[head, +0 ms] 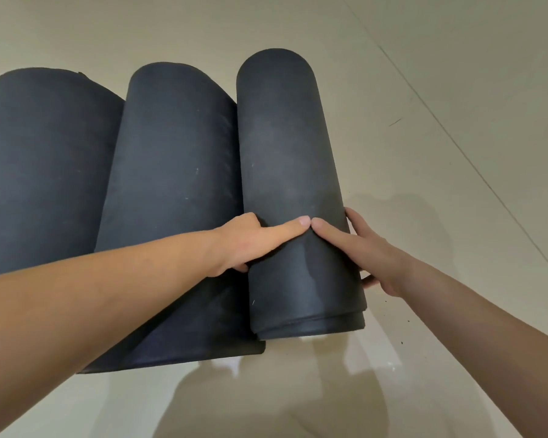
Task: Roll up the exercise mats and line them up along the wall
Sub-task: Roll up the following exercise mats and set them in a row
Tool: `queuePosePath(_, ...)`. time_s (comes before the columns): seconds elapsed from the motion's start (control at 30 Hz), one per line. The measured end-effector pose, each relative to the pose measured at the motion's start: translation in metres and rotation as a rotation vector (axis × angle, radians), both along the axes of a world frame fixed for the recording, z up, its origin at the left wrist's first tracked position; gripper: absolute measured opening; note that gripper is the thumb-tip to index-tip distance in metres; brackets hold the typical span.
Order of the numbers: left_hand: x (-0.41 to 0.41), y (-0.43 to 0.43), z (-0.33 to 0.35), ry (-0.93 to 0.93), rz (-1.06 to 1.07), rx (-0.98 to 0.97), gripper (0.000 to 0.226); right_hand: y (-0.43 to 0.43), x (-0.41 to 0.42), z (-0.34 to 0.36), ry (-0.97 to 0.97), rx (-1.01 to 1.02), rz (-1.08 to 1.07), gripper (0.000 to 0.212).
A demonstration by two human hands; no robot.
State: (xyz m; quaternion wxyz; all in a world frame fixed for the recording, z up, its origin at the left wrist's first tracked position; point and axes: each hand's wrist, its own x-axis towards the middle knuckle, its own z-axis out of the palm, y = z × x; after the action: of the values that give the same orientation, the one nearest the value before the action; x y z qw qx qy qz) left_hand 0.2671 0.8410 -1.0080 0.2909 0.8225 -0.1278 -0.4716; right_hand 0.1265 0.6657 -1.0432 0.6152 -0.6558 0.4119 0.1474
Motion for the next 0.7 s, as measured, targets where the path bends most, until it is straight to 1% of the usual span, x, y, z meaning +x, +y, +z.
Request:
queuePosePath(0.03,0.007,0.000,0.003,-0.023,-0.024,0.026,0.085,0.003,0.002,0.001,-0.001,-0.021,0.012,0.096)
queuePosePath(0.1,0.024,-0.002,0.006,-0.209,-0.097,0.092,0.084,0.011,0.005,0.001,-0.016,-0.043,0.019,0.103)
queuePosePath(0.17,0.033,-0.008,0.007,-0.398,-0.122,0.081,0.074,0.014,0.005,-0.002,-0.036,-0.021,-0.012,0.108)
queuePosePath(0.2,0.035,-0.011,0.005,-0.431,-0.123,0.065,0.068,0.014,0.004,-0.004,-0.047,-0.002,-0.038,0.106)
queuePosePath(0.27,0.035,-0.014,0.000,-0.441,-0.138,0.065,0.060,0.009,-0.002,-0.010,-0.065,0.027,-0.111,0.090)
queuePosePath(0.33,0.033,-0.016,-0.003,-0.484,-0.192,0.074,0.061,0.002,-0.010,-0.017,-0.060,0.034,-0.172,0.071)
queuePosePath(0.4,0.034,-0.016,-0.003,-0.547,-0.239,0.068,0.066,-0.005,-0.014,-0.024,-0.048,0.045,-0.201,0.059)
queuePosePath(0.5,0.036,-0.017,-0.001,-0.621,-0.265,0.021,0.065,-0.014,-0.019,-0.026,-0.038,0.060,-0.256,0.038)
queuePosePath(0.57,0.039,-0.017,-0.001,-0.630,-0.246,-0.005,0.065,-0.020,-0.021,-0.026,-0.027,0.053,-0.292,0.037)
queuePosePath(0.7,0.042,-0.018,0.002,-0.614,-0.221,-0.047,0.057,-0.027,-0.027,-0.034,-0.006,0.005,-0.269,0.052)
